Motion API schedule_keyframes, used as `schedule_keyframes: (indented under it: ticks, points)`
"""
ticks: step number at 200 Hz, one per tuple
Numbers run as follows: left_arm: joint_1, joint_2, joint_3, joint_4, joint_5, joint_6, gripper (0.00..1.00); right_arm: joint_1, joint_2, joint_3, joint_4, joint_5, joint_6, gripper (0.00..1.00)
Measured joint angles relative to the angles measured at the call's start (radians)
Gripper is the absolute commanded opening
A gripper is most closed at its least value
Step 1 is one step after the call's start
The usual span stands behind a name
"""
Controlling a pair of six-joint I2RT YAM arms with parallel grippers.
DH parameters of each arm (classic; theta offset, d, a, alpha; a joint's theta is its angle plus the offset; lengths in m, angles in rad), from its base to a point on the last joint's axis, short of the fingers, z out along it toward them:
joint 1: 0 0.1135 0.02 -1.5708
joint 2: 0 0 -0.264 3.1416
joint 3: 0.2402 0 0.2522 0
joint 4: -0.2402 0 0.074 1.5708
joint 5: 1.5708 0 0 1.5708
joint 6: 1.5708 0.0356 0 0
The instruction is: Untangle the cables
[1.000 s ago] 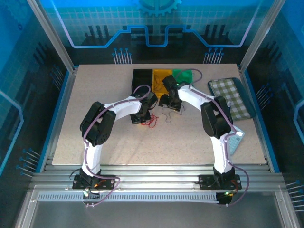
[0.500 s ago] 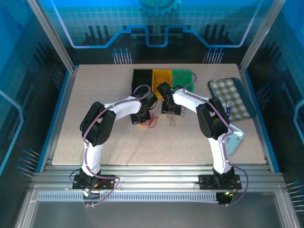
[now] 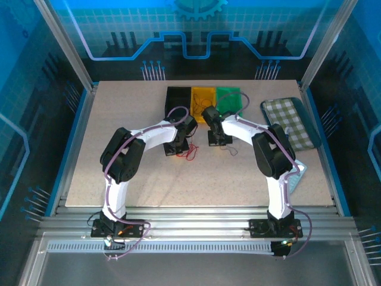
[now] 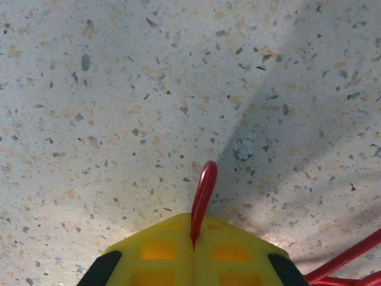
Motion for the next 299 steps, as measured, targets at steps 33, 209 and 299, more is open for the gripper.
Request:
schedule_keyframes:
  ticks: [33,209,299]
  points:
    - [0.000,0.000,0.002,-0.001,0.000,0.000,0.00,0.000,-0.079,-0.027,0.043,-0.003,-0.079,0.00]
    - [0.000,0.006,0.012,-0.013,0.000,0.000,0.00,-0.138,-0.093,-0.095,0.037,-0.071,-0.137,0.86]
    - [0.000,0.010,0.019,-0.020,0.000,0.000,0.00,-0.122,-0.002,-0.041,0.049,-0.138,-0.267,0.25]
